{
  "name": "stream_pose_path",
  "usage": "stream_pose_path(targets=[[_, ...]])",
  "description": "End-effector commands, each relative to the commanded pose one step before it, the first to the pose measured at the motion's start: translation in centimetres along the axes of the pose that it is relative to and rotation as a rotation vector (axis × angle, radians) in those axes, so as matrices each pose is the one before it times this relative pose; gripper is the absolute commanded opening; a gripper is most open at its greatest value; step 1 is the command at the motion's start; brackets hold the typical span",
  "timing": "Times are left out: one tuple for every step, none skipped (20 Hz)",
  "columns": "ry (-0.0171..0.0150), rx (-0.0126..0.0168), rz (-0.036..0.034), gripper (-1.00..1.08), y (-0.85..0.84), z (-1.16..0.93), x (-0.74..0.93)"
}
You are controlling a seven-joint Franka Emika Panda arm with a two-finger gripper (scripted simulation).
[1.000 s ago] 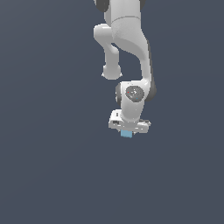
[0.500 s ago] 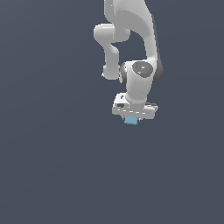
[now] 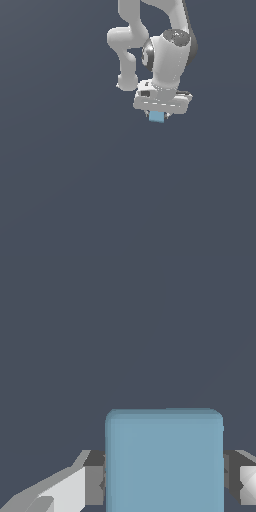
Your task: Pick up the object and move it to a goal position.
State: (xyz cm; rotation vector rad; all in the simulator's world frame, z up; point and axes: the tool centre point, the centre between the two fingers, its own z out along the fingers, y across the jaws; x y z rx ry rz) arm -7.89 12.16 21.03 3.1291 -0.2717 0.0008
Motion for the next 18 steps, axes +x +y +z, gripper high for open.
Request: stream_pose_path(targets=[[-0.00039,-0.00049,0.00020,-1.00,-0.324,-2.156,-1.073],[0.00000,0.00000,0.00000,-1.00,-0.131,-0.787,-0.363],[0.00000,0.00000,0.00000,-1.00,-0.127,-0.751,-0.343],[0.00000,0.00000,0.00000,-1.00,-0.123,-0.714,-0.323],[0.00000,0.00000,0.00000,-1.00,-0.118,-0.676,-0.302],[0.00000,0.00000,0.00000,-1.00,-0.112,-0.634,-0.281],[0.00000,0.00000,0.00000,-1.00,-0.106,-0.591,-0.260],[0.00000,0.00000,0.00000,-1.00,-0.100,-0.546,-0.237],[0.00000,0.00000,0.00000,-1.00,-0.094,-0.499,-0.213],[0.00000,0.00000,0.00000,-1.00,-0.087,-0.451,-0.189],[0.00000,0.00000,0.00000,-1.00,-0.080,-0.400,-0.164],[0.00005,0.00044,-0.00021,-1.00,-0.070,-0.359,-0.145],[0.00000,0.00000,0.00000,-1.00,-0.064,-0.292,-0.113],[0.00000,0.00000,0.00000,-1.00,-0.054,-0.237,-0.089],[0.00000,0.00000,0.00000,-1.00,-0.043,-0.183,-0.066],[0.00000,0.00000,0.00000,-1.00,-0.032,-0.130,-0.046],[-0.00016,0.00046,0.00001,-1.00,-0.005,-0.080,-0.021],[0.00000,0.00000,0.00000,-1.00,-0.006,-0.025,-0.009]])
